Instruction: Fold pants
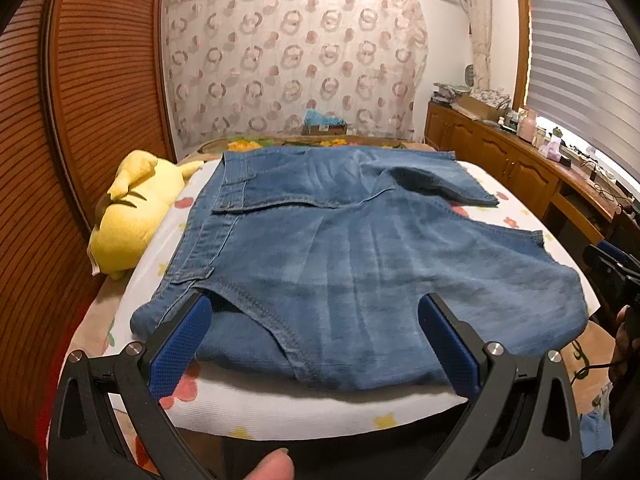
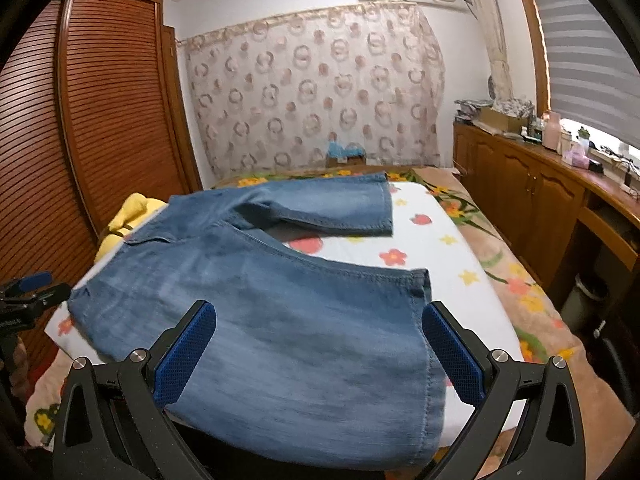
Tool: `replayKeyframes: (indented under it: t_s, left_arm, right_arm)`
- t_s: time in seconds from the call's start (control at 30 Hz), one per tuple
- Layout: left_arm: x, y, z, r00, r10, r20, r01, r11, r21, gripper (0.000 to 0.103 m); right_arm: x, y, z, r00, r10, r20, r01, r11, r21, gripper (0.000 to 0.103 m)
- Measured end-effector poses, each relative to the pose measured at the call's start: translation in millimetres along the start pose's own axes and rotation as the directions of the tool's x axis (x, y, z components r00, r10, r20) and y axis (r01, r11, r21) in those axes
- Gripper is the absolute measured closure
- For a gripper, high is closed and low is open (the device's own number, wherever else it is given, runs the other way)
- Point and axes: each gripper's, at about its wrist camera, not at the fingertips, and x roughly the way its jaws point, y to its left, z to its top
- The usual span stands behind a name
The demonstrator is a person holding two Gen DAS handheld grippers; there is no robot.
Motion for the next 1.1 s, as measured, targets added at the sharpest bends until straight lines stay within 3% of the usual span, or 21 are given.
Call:
replayKeyframes:
  t_s: [0.4, 0.57, 0.67, 0.83, 1.1]
  left_arm:
    - [16.7, 34.3, -10.9, 0.999, 0.017, -0.042, -0.017, 1.0, -0.013, 0.0]
    - [17.6, 71.6, -14.9, 0.998, 0.033, -0.047, -0.036, 0.996, -0.076, 0.002]
    - [18.8, 91.1, -17.8, 0.997, 0.047, -0.055, -0.052, 0.993, -0.105, 0.008]
    - [27.4, 113.6, -23.2, 0.996, 0.055, -0.074, -0.065, 0.986, -0.153, 0.028]
    - [51.7, 130.8, -36.3, 0.985, 0.098, -0.141, -0.123, 0.977, -0.176, 0.038]
  right_arm:
    - [7.4, -3.7, 8.0, 0.996, -0.037, -0.081, 0.037, 0.999, -0.001, 0.003]
    - [8.3, -5.5, 7.5, 0.992, -0.049, -0.115, 0.049, 0.999, -0.006, 0.004]
    - [6.7, -8.3, 8.6, 0.99, -0.053, -0.13, 0.053, 0.999, 0.001, 0.004]
    - [5.7, -9.6, 11.0, 0.988, -0.048, -0.147, 0.049, 0.999, 0.005, 0.006]
    - [5.6, -20.0, 3.8, 0.987, -0.017, -0.161, 0.019, 1.0, 0.013, 0.012]
